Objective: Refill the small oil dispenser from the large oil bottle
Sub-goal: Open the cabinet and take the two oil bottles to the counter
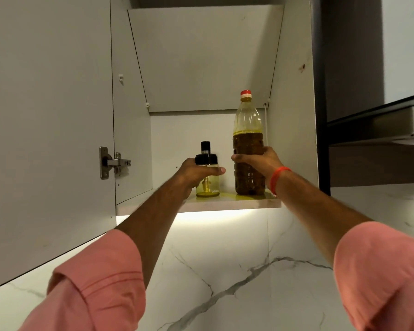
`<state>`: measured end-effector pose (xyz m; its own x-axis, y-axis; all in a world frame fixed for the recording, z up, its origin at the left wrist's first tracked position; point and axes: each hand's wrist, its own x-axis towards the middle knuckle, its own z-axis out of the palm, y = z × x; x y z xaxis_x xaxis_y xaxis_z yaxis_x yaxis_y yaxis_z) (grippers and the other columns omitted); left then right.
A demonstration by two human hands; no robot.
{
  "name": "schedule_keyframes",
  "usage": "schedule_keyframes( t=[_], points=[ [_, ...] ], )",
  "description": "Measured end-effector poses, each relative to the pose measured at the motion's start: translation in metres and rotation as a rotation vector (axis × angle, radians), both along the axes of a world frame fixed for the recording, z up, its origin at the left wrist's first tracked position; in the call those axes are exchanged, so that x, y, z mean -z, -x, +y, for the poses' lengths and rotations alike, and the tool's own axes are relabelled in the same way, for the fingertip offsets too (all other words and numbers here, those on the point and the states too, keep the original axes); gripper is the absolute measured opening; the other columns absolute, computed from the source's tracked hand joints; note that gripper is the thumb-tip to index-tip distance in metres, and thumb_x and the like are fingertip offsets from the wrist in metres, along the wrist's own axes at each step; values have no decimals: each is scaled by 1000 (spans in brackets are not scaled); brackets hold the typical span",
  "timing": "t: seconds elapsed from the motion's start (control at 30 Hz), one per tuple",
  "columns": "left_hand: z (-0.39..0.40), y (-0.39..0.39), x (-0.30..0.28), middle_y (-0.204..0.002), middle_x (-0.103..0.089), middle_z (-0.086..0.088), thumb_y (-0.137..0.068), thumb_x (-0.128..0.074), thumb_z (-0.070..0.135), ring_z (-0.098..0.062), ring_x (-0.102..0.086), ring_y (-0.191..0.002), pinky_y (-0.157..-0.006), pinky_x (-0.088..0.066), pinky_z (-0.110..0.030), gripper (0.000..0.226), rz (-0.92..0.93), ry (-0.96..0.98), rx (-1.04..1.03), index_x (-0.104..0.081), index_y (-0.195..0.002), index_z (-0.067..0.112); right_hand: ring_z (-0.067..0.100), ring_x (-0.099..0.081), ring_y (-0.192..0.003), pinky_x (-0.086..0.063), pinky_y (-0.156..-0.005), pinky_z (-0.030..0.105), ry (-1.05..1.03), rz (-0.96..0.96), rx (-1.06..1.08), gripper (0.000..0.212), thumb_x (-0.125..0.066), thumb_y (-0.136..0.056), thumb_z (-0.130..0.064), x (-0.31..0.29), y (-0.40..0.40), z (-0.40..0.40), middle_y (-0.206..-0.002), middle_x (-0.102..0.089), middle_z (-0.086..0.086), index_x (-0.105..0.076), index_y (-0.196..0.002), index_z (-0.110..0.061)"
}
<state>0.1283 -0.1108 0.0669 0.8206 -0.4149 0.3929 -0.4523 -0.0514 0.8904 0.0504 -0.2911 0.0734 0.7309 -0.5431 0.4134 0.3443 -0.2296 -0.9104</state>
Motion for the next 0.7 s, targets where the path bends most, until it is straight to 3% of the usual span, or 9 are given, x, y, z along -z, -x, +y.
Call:
schedule_keyframes(
  t=[0.2, 0.3, 0.57, 0.7],
  points=[
    [-5, -5, -3, -108, -63, -8, -73, -92, 25, -25, -61, -107, -86, -51, -34, 66, 1, -38, -53, -61, -127, 6, 33, -70, -104, -54, -97, 55, 11, 13, 3, 77, -93, -65, -26, -1, -8, -3, -114, -70, 10, -52, -129, -20],
    [-4, -6, -2, -112, -63, -10, -73, -91, 28, -26, -61, -109, -91, -54, -36, 66, 15, -78, -76, -59, -126, 7, 33, -72, -100, -55, -96, 54, -3, 9, 10, 75, -93, -64, -24, 0, -10, -3, -112, -71, 10, -54, -128, -21],
    [3, -1, 3, -106, -66, -9, -74, -91, 25, -20, -65, -94, -78, -56, -31, 49, -2, -30, -99, -62, -111, 12, 30, -72, -96, -58, -91, 52, -8, -44, 50, 69, -91, -62, -27, 2, -8, 0, -107, -71, 5, -56, -121, -24],
    [9, 4, 4, -105, -68, -10, -76, -90, 23, -18, -66, -90, -86, -58, -35, 36, 1, -7, -74, -61, -96, 18, 27, -76, -86, -62, -84, 49, -14, -60, 40, 65, -91, -60, -26, 2, 0, 1, -101, -74, 5, -59, -117, -25]
  ],
)
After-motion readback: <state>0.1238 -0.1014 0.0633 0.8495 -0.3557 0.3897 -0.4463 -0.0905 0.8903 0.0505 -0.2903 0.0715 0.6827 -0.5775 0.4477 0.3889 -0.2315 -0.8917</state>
